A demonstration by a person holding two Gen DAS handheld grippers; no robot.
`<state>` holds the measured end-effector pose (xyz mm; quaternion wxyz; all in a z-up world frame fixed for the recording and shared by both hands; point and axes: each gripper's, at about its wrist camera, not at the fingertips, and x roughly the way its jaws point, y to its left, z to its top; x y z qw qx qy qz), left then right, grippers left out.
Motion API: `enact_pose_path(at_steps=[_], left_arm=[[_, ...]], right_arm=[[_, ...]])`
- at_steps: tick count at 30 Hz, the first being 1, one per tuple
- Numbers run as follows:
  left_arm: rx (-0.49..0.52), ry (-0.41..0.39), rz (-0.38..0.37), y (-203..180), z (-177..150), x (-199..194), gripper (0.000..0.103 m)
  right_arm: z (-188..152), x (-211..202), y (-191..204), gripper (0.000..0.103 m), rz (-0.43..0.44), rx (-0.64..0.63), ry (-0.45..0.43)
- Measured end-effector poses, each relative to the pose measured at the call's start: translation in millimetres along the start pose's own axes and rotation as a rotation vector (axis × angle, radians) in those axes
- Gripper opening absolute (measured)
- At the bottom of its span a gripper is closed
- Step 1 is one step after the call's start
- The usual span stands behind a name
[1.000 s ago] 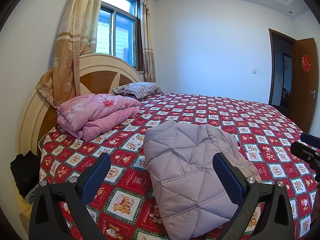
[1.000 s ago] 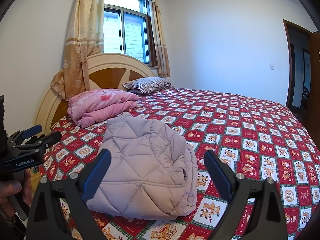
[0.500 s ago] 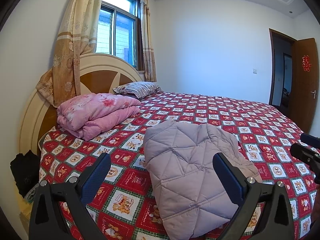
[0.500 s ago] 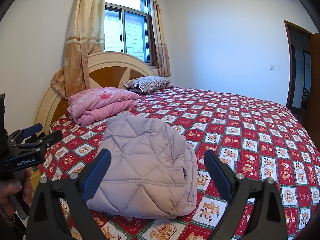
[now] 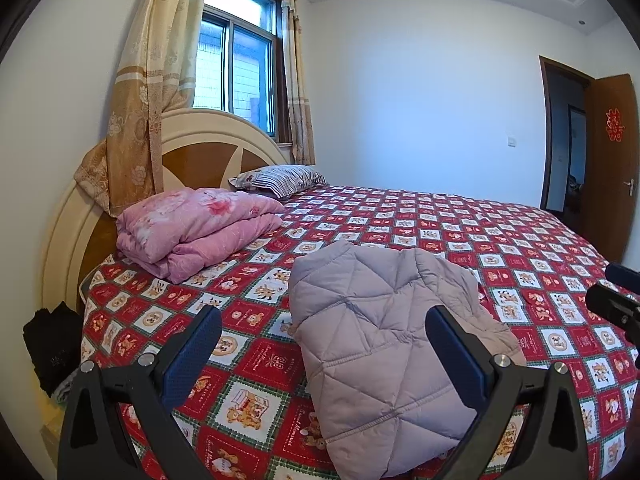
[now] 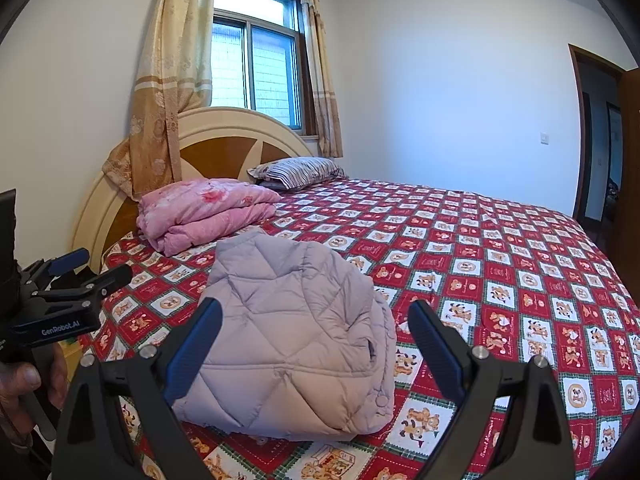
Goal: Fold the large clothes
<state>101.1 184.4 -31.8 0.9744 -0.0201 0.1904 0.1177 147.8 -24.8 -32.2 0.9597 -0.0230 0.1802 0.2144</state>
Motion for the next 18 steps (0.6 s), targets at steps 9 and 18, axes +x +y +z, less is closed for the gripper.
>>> enact_pose_path(at_steps=[9,18], left_arm=[[-0.001,0.018,0.007,0.8,-5.7,7.7,0.102],[0.067,-0.023,0.009,-10.4,-9.3,4.2,0.102]], right_arm=[[-2.3,0.0,3.6,0.096,0.004,-0.002,0.008],[-4.7,1.8,4.7,0.096,0.006,-0.002,0.021]])
